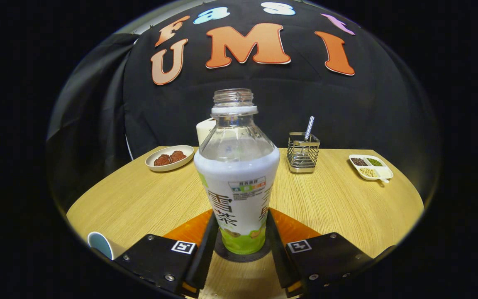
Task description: Take the bottle from table, then pour the juice into the cup, finally place the bottle on the coaster
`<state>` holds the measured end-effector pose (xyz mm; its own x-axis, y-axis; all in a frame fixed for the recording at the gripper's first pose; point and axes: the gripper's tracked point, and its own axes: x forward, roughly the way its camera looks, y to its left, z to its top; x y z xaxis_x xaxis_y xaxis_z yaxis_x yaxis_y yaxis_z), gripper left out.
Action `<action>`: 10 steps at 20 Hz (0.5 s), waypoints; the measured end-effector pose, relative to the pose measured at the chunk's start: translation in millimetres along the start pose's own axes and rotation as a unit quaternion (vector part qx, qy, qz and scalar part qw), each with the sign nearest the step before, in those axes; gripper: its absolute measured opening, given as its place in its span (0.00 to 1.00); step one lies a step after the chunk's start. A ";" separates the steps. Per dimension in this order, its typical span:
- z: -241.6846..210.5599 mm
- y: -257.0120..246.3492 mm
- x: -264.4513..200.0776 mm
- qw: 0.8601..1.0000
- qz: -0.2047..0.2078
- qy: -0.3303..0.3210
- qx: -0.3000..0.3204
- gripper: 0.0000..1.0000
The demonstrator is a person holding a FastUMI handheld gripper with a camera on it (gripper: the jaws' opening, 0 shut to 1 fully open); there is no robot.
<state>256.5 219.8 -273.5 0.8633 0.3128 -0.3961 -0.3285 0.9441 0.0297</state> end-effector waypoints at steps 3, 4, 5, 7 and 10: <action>2.1 -1.2 -4.9 1.000 -0.007 0.000 -0.006 0.71; 3.2 -1.8 -6.8 1.000 -0.010 -0.002 -0.006 0.75; 6.2 -0.7 -11.6 1.000 -0.008 -0.005 -0.004 0.83; 16.1 1.2 -24.9 1.000 -0.008 -0.013 0.004 0.89; 37.4 -1.1 -53.3 0.999 -0.011 -0.033 0.013 0.97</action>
<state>225.1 206.0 -218.1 0.8939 0.2975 -0.3353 -0.2999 0.9529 0.0459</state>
